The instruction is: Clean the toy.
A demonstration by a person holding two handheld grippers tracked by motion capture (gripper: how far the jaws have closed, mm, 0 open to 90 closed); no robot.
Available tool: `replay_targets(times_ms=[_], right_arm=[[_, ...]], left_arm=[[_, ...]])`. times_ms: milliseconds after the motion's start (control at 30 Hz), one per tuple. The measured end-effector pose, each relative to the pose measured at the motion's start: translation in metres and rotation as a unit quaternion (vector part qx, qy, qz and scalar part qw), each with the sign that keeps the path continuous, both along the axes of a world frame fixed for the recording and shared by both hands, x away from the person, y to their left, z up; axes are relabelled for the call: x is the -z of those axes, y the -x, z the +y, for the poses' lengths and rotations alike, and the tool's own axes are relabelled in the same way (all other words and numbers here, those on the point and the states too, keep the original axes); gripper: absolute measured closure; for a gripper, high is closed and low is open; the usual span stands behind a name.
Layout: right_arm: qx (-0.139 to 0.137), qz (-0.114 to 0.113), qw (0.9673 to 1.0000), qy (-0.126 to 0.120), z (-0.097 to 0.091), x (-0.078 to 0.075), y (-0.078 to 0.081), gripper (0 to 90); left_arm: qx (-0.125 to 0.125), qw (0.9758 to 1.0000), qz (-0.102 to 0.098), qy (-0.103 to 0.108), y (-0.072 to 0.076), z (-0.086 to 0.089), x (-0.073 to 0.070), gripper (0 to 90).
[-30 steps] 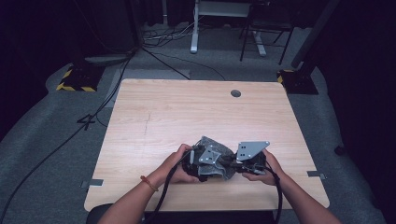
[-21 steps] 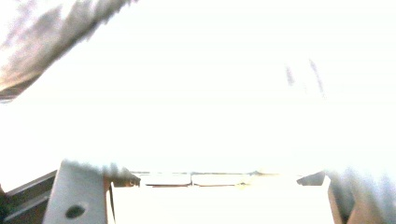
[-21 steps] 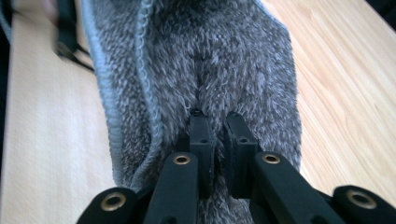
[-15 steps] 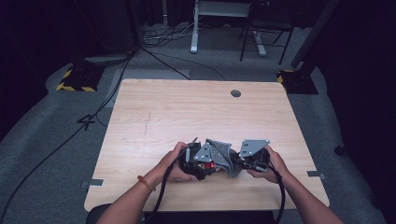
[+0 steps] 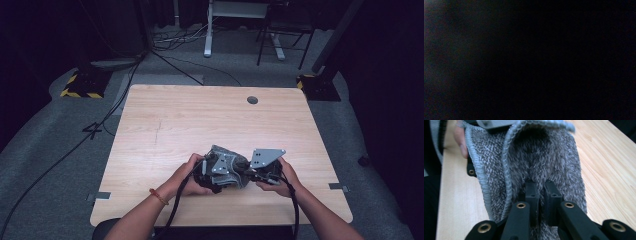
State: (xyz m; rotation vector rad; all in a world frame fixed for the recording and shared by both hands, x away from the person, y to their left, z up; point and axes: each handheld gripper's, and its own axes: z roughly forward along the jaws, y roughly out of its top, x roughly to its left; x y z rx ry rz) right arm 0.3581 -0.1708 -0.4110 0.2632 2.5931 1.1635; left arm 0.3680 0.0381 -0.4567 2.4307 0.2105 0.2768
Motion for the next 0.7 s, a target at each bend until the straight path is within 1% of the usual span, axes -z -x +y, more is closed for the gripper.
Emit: replay_targets(times_ms=[33,67,100,133,167,200,233,267,300,333,367,400,433,467,533,567,600,667,700], right_arm=[[0.014,-0.024,0.9992,0.028,0.000,0.002,0.001,83.6],[0.014,-0.024,0.9992,0.028,0.000,0.002,0.001,83.6],[0.024,-0.025,0.9988,0.035,-0.004,0.005,-0.002,83.7],[0.025,-0.019,0.9990,0.031,-0.007,0.007,-0.004,83.7],[0.025,-0.017,0.9989,0.034,-0.009,0.008,-0.004,83.7],[0.024,-0.021,0.9987,0.040,-0.011,0.008,-0.003,83.7],[0.020,-0.022,0.9986,0.043,-0.012,0.008,0.000,83.7],[0.020,-0.022,0.9986,0.043,-0.012,0.008,0.000,83.7],[0.015,-0.022,0.9987,0.043,-0.012,0.007,0.003,83.7],[0.008,-0.024,0.9989,0.041,-0.013,0.005,0.005,83.7],[-0.002,-0.023,0.9992,0.034,-0.012,0.002,0.008,83.7],[-0.016,-0.017,0.9995,0.019,-0.009,-0.003,0.012,83.6],[-0.026,-0.017,0.9994,0.016,-0.005,-0.004,0.014,83.6],[-0.026,-0.017,0.9994,0.016,-0.005,-0.004,0.014,83.6],[-0.032,-0.023,0.9990,0.022,0.003,-0.005,0.017,83.5],[-0.032,-0.024,0.9990,0.021,0.008,-0.005,0.016,83.5],[-0.029,-0.022,0.9992,0.017,0.009,-0.004,0.013,83.4],[-0.023,-0.022,0.9994,0.015,0.008,-0.004,0.011,83.4],[-0.009,-0.026,0.9995,0.018,0.006,-0.001,0.005,83.4]], left_arm=[[0.002,1.0000,0.003,0.003,0.000,0.001,-0.001,33.8],[0.002,1.0000,0.003,0.003,0.000,0.001,-0.001,33.8],[0.001,1.0000,0.002,0.001,0.000,0.001,-0.002,33.8],[0.001,1.0000,0.000,0.002,0.000,0.002,-0.003,33.8],[-0.003,0.9999,0.002,0.010,-0.001,0.004,-0.005,33.8],[-0.005,0.9999,0.001,0.013,-0.002,0.005,-0.006,33.8],[-0.006,0.9999,0.005,0.015,-0.002,0.006,-0.007,33.8],[-0.006,0.9999,0.005,0.015,-0.002,0.006,-0.007,33.8],[-0.008,0.9998,0.004,0.017,-0.002,0.006,-0.007,33.8],[-0.010,0.9998,0.003,0.014,-0.003,0.006,-0.007,33.8],[-0.012,0.9998,0.001,0.013,-0.003,0.005,-0.006,33.8],[-0.013,0.9998,0.006,0.012,-0.004,0.004,-0.005,33.8],[-0.011,0.9999,0.008,0.010,-0.003,0.002,-0.003,33.8],[-0.007,0.9999,0.007,0.005,-0.003,0.001,-0.003,33.8],[-0.006,1.0000,0.005,0.000,-0.001,-0.001,-0.001,33.8],[-0.006,1.0000,0.006,0.001,-0.001,-0.001,-0.001,33.8],[-0.013,0.9999,0.007,0.002,-0.001,0.001,-0.001,33.8],[-0.013,0.9999,0.003,-0.001,-0.002,0.002,-0.001,33.8],[-0.012,0.9999,0.006,-0.002,-0.002,0.002,-0.001,33.8]])
